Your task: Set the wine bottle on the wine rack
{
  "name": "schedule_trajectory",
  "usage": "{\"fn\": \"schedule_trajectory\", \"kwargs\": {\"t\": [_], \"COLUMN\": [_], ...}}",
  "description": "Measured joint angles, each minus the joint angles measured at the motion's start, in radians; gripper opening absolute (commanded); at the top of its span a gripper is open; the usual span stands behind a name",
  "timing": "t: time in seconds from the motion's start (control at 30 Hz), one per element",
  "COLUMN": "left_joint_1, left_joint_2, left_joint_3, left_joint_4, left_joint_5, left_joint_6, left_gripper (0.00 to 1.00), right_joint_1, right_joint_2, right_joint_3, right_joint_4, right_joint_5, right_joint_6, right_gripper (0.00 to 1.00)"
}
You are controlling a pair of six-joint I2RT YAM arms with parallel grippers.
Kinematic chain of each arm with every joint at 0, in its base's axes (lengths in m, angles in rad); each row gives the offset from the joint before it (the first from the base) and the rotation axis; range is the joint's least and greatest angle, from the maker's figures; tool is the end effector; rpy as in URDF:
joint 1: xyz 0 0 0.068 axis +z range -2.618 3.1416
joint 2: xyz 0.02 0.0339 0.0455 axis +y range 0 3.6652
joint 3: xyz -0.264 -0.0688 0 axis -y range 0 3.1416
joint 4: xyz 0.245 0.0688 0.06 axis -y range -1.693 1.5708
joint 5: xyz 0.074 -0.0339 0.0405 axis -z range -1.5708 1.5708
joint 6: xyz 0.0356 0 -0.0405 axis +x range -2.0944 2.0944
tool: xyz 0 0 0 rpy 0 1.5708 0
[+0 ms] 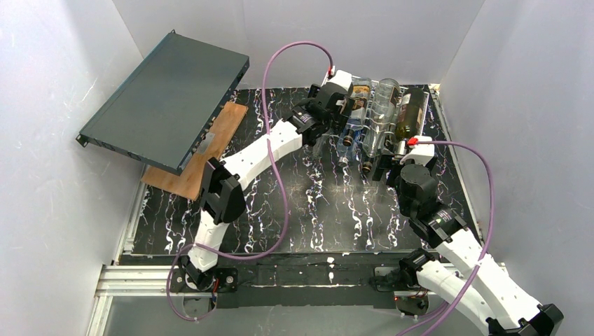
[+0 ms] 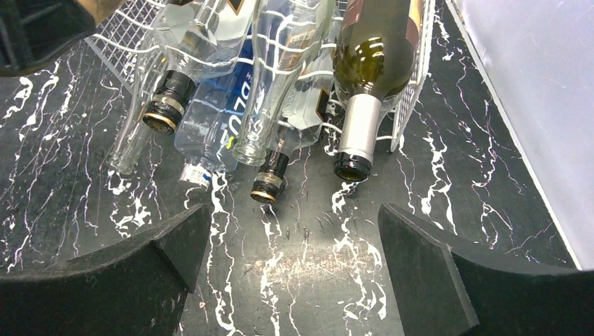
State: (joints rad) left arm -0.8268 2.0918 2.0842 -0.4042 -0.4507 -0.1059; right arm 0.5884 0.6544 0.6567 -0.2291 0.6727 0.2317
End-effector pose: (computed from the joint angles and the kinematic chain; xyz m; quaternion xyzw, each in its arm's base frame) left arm 0.3460 -0.3530 0.3582 0.1732 0.8063 -0.0730 0.5608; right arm 0.1409 0.0674 0.3119 0.0712 0.7635 -0.0026 0.6419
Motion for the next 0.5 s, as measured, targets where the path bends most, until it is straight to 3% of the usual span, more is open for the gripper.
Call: {"fn": "schedule_trajectory", "kwargs": {"t": [0.5], "left_joint_1": [0.025], "left_joint_2": [0.158], "left_joint_3": [0.088], "left_joint_4": [0.161], "left_joint_5": [-0.087], "left_joint_6": [-0.028], "left_gripper": [0.00], "right_joint_1": [-0.005], "right_joint_2": [-0.006], "right_joint_3": [-0.020], "right_joint_4": [0.020], "right_joint_5": [-0.003], "right_joint_6": [0.000], "right_gripper": [0.98]}}
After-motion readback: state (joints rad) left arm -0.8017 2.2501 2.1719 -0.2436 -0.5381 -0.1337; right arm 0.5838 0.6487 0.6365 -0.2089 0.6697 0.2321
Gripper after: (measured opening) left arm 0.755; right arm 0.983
